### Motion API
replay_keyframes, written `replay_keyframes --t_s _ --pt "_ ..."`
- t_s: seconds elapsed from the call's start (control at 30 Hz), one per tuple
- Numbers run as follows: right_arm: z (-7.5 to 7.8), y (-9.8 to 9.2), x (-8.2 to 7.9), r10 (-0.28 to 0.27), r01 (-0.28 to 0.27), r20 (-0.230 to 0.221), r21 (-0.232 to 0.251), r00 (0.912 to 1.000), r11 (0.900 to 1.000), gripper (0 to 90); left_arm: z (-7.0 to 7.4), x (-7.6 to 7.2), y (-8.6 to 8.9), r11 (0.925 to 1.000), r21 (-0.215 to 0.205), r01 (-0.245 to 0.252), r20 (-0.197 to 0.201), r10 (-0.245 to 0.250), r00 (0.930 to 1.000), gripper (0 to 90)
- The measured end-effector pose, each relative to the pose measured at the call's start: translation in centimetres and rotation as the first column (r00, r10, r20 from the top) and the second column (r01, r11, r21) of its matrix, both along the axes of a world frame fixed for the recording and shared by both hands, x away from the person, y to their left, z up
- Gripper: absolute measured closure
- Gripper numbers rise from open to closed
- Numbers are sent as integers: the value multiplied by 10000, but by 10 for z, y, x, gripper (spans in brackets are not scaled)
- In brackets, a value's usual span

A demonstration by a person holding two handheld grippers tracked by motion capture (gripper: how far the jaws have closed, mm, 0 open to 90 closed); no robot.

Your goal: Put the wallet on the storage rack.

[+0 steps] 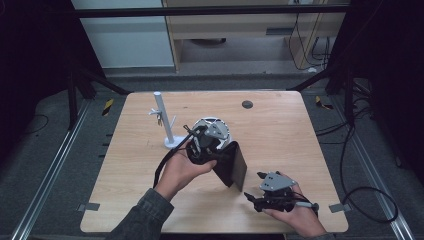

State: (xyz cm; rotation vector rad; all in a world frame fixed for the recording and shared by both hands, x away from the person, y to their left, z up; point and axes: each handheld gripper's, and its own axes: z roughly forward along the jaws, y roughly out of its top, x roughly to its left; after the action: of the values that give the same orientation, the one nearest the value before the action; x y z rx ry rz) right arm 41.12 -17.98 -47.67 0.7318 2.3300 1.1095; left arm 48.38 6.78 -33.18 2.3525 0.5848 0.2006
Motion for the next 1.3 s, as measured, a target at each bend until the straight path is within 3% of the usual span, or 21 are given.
replay_keyframes --t_s 0.07,0.13,0.27,0.3,0.33,0.37,0.43,0.5,0.53,0.73,0.97,1.3 --pt "-1 -7 6 -521 524 -166 222 9985 9984 153 8 0 4 10000 21 -30 70 29 10000 804" --pt "-4 -13 14 -1284 1304 -459 420 9907 9906 133 16 1 9 10000 30 -71 169 71 9998 804" --pt "-10 -22 29 -2396 2475 -1083 656 9648 9667 97 31 6 19 9996 -184 -224 184 227 9996 804" --pt "-13 -26 35 -2771 2878 -1289 726 9522 9549 83 34 7 21 9993 -277 -261 197 266 9995 803" --pt "-13 -26 35 -2771 2878 -1289 726 9522 9549 83 38 8 23 9989 -357 -303 203 311 9993 803" --pt "-16 -28 40 -3099 3248 -1568 799 9378 9424 72 43 10 26 9984 -446 -344 206 354 9992 803" --pt "-17 -30 43 -3193 3347 -1616 782 9338 9391 71 45 12 27 9984 -428 -379 198 388 9991 803" --pt "-22 -33 47 -3503 3647 -1778 550 9196 9295 65 49 15 29 9981 -428 -451 205 460 9987 803" --pt "-22 -33 47 -3503 3647 -1778 550 9196 9295 65 51 16 29 9982 -384 -464 237 473 9986 803" --pt "-27 -37 53 -4097 4254 -2027 387 8894 9042 61 61 27 31 9970 -543 -558 256 573 9980 804" --pt "-34 -34 54 -4151 4247 -2145 -15 8841 9053 56 70 40 33 9946 -612 -833 278 852 9960 804" --pt "-36 -34 55 -4227 4331 -2136 23 8807 9013 33 78 49 45 9908 -740 -1133 388 1164 9924 804"
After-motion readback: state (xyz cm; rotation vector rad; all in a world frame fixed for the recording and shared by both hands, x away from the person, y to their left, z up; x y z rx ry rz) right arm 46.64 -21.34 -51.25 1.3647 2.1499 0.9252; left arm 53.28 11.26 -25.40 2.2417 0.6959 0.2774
